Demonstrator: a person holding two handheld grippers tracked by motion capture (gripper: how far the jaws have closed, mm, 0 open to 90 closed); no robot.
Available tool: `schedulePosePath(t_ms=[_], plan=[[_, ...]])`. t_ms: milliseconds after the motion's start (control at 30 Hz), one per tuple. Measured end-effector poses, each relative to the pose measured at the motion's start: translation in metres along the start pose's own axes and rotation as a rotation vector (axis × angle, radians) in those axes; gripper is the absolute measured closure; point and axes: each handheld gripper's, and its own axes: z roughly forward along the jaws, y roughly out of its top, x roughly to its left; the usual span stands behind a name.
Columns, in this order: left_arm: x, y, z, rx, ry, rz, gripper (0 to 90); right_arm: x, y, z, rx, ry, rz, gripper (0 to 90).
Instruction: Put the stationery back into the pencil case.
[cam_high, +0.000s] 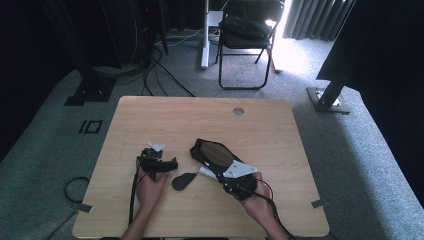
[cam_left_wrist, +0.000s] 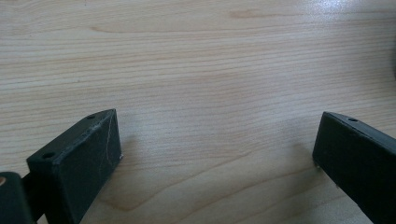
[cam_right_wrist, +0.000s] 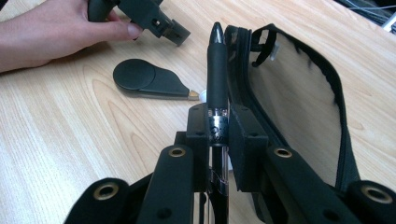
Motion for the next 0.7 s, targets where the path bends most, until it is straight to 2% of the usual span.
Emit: schedulePosePath(t_ms=[367, 700], plan=[[0.0, 0.0, 0.0, 0.0, 0.0, 0.0, 1.3, -0.005, 0.009, -0.007, -0.018, -0.011, -0.016, 79.6], [0.0, 0.0, 0.0, 0.0, 0.0, 0.001, 1.3, -0.011, 0.013, -0.009, -0.038, -0.013, -0.004, 79.6]])
